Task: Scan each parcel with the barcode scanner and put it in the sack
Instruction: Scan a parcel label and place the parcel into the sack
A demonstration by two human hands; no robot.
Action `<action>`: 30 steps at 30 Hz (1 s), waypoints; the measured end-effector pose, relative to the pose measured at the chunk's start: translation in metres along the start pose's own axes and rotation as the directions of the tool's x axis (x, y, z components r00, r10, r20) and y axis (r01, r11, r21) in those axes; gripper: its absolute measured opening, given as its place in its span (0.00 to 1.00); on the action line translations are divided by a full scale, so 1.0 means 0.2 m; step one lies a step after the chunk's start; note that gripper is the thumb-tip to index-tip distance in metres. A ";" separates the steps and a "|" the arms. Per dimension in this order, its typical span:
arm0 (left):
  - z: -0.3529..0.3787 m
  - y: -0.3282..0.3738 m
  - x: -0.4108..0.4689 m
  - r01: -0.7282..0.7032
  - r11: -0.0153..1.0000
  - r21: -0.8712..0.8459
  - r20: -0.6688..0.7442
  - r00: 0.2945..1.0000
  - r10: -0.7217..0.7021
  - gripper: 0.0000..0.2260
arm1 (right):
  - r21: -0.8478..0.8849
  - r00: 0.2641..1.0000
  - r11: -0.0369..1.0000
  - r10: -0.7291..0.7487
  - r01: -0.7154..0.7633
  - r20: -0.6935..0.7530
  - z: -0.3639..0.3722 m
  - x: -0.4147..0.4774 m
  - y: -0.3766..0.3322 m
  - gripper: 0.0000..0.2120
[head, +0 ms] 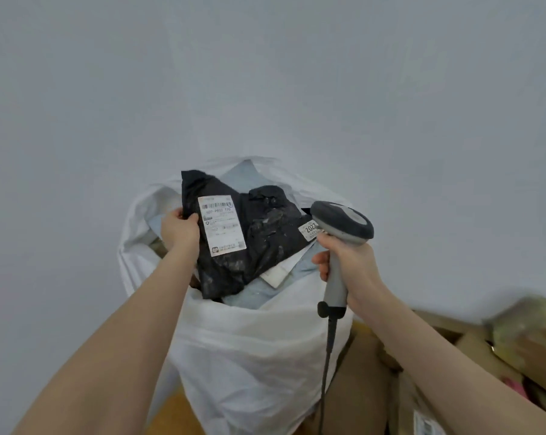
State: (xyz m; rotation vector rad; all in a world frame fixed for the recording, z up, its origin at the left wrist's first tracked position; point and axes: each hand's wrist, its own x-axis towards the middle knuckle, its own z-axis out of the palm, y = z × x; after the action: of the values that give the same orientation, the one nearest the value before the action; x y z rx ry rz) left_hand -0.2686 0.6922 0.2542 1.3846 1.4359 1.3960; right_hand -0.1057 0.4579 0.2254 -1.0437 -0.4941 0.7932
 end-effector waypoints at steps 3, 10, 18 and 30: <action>0.03 -0.06 -0.02 -0.133 0.911 0.390 0.074 0.991 0.113 0.32 | -0.018 0.999 1.000 0.021 -0.021 -0.026 0.01 0.03 0.06 0.06; 0.39 0.08 -0.38 -0.682 0.564 0.466 0.476 0.730 0.490 0.26 | -0.026 0.986 0.997 0.072 -0.076 -0.149 -0.11 0.00 0.12 0.04; 0.92 -0.13 -1.15 -0.862 0.485 0.145 0.771 0.406 0.491 0.21 | 0.015 0.888 0.987 0.148 -0.158 -0.436 -0.73 -0.32 0.20 0.05; 1.24 -0.70 -2.64 -0.849 0.518 -0.107 0.954 -0.235 -0.188 0.54 | 0.171 0.613 0.958 0.280 -0.231 -0.739 -1.89 -0.89 0.18 0.06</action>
State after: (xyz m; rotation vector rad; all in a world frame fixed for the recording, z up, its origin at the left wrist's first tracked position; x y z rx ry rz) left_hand 0.0378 0.2614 -0.0273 2.6859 0.1388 -0.5541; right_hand 0.0332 0.1148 0.0288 -1.2994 0.4231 0.5326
